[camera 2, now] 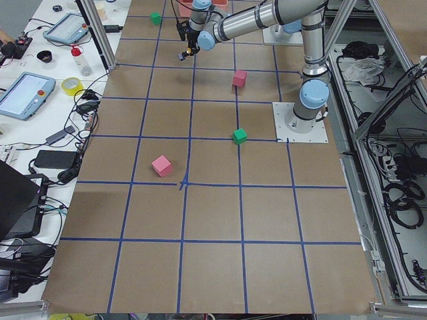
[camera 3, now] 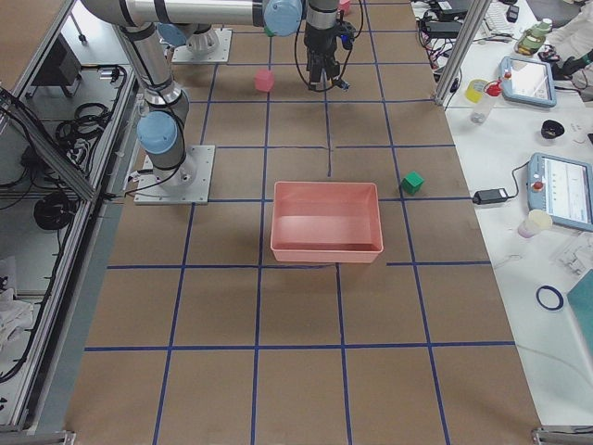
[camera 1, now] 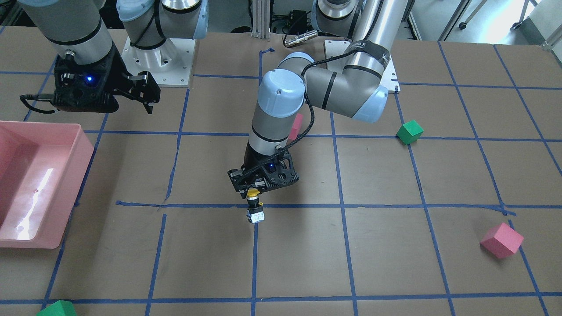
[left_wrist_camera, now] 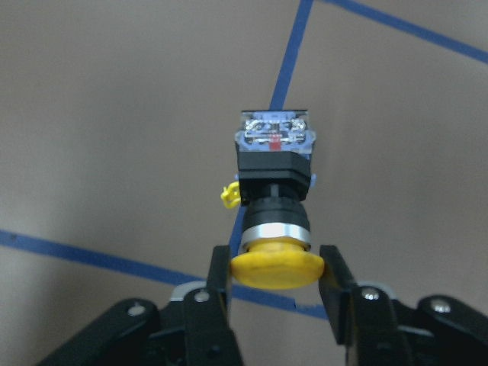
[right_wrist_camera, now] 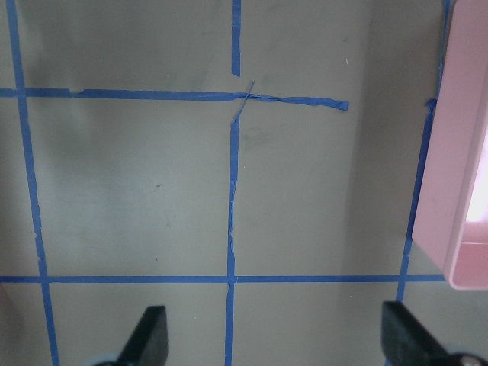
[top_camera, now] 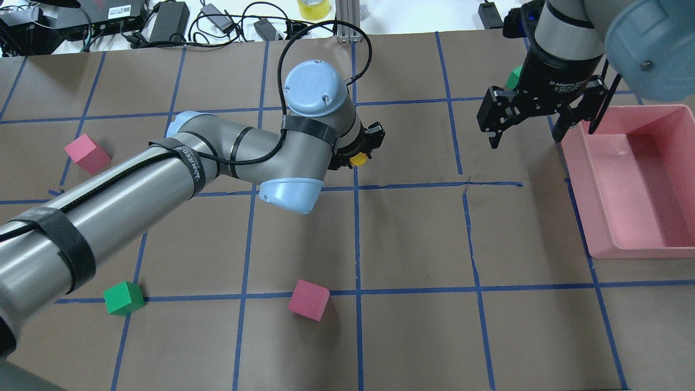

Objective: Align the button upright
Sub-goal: 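Grasp the switch body with the left gripper and lift it, then rotate the switch yellow cap up and place it upright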

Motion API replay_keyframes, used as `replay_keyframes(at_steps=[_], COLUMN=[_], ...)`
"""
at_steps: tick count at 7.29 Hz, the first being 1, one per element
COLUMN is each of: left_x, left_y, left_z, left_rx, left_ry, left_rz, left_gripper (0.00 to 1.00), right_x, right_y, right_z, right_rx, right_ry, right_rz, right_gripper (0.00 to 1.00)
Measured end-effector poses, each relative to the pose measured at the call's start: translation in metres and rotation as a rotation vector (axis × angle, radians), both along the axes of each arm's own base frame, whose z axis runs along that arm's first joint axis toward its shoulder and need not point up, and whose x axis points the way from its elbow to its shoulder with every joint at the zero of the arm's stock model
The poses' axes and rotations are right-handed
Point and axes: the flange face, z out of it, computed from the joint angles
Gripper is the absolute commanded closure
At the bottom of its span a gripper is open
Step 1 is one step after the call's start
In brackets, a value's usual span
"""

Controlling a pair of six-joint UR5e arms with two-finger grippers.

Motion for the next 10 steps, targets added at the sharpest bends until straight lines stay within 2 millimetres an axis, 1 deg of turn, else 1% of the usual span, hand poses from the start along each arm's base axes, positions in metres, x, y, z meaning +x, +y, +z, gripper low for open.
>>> replay_keyframes(at_steps=[2, 3, 4, 5, 6, 8, 10], left_x=[0.008, 0.025, 0.054, 0.077, 0.087, 0.091, 0.091], left_y=[-0.003, -0.012, -0.024, -0.035, -0.043, -0.055, -0.064], left_z=[-0.001, -0.006, -0.012, -0.018, -0.025, -0.043, -0.062], left_rx=[0.234, 0.351, 0.479, 0.597, 0.679, 0.759, 0.786], left_ry=[0.208, 0.279, 0.346, 0.423, 0.468, 0.487, 0.474], left_rz=[0.218, 0.325, 0.432, 0.538, 0.623, 0.704, 0.726], left_gripper=[1.0, 1.0, 1.0, 1.0, 1.0, 1.0, 1.0], right_x=[0.0, 0.0, 0.0, 0.0, 0.0, 0.0, -0.001], right_y=[0.0, 0.0, 0.0, 0.0, 0.0, 0.0, 0.0], right_z=[0.0, 0.0, 0.0, 0.0, 0.0, -0.001, -0.001], right_rx=[0.0, 0.0, 0.0, 0.0, 0.0, 0.001, 0.003], right_ry=[0.0, 0.0, 0.0, 0.0, 0.0, 0.002, 0.003], right_rz=[0.0, -0.001, 0.0, 0.0, 0.0, 0.0, 0.0], right_gripper=[0.0, 0.0, 0.0, 0.0, 0.0, 0.0, 0.0])
